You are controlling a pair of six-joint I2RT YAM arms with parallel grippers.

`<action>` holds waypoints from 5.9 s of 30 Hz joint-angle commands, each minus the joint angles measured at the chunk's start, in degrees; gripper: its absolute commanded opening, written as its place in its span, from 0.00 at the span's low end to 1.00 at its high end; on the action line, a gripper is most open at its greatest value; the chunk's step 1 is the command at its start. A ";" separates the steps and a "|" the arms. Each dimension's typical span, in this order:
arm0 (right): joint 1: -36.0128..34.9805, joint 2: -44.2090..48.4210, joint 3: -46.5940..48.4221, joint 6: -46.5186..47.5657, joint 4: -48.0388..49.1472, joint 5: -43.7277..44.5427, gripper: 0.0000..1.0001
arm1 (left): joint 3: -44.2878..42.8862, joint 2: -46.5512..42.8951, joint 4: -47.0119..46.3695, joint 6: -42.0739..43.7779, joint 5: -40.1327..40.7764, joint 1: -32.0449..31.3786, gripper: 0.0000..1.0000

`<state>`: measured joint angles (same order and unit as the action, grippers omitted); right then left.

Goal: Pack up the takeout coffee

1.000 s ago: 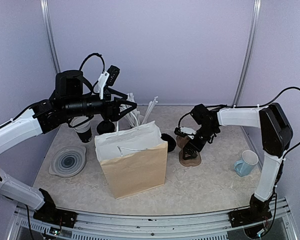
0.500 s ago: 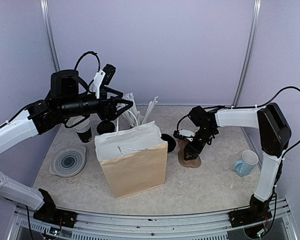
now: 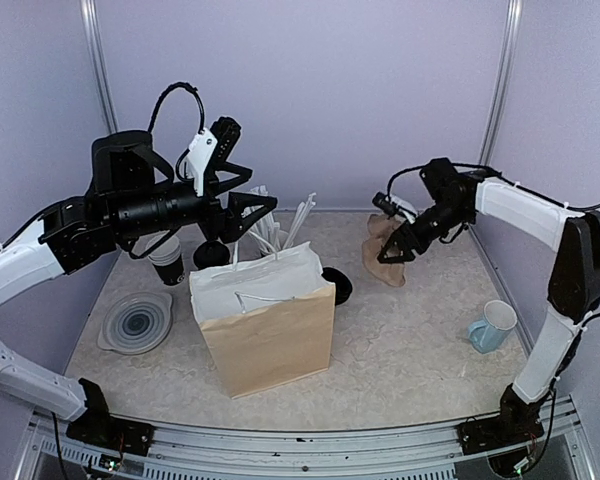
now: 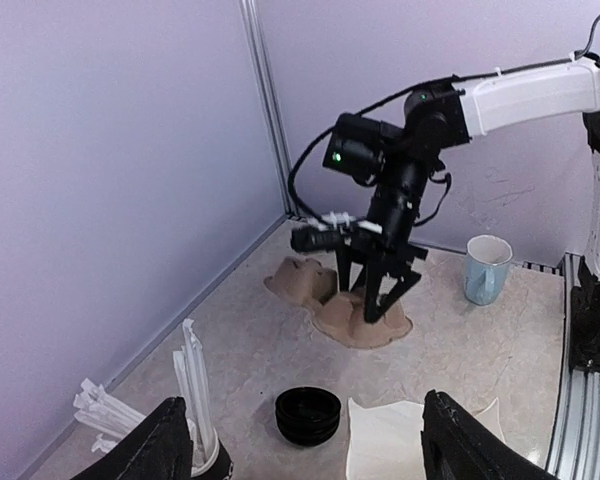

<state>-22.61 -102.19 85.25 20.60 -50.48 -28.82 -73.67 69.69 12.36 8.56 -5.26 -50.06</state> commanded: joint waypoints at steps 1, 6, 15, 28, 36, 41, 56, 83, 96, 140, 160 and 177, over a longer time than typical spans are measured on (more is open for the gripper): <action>6.79 6.34 7.56 -0.07 -5.04 -26.43 0.62 | -1.43 0.69 -3.51 9.02 10.03 -5.02 0.77; 10.06 7.27 13.48 0.98 -8.63 -48.77 0.64 | 0.18 1.75 -8.73 20.47 17.37 -12.72 0.76; 10.19 10.34 5.24 -24.38 14.44 -73.66 0.63 | -2.78 10.22 -18.75 40.49 22.60 -18.04 0.70; 3.01 16.95 1.05 -46.24 37.93 -73.49 0.64 | -10.86 21.64 -23.03 44.50 11.56 -15.25 0.56; 0.47 17.70 -1.31 -52.04 44.08 -73.57 0.64 | -13.30 24.92 -23.63 43.91 7.48 -12.60 0.50; -0.48 18.16 -2.27 -54.13 46.37 -73.59 0.64 | -13.76 26.23 -24.14 43.68 6.44 -11.00 0.44; -0.86 17.46 -2.86 -57.41 50.27 -73.57 0.65 | -13.79 27.89 -26.16 45.12 4.38 -10.22 0.28; 9.08 8.04 -6.86 -98.32 110.55 -68.93 0.99 | -27.54 12.11 -7.11 11.30 -0.61 0.76 0.17; 7.77 3.15 8.78 -43.62 40.19 -54.74 1.00 | -20.47 -7.26 21.16 -7.44 -7.24 0.53 0.15; -25.01 -18.82 45.50 9.25 -11.86 -18.64 0.00 | -16.44 -13.15 35.87 -11.48 -5.49 -0.90 0.14; -25.00 -10.11 35.69 8.58 -11.67 -23.05 0.00 | -10.96 -0.69 30.64 -3.75 -10.98 -3.89 0.11; -24.96 -9.70 35.12 8.57 -11.85 -24.88 0.00 | -12.92 3.63 43.52 -3.71 -8.10 -8.51 0.11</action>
<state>-47.00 -114.39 121.05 29.04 -61.89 -51.86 -83.99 71.77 50.22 4.80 -15.88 -56.45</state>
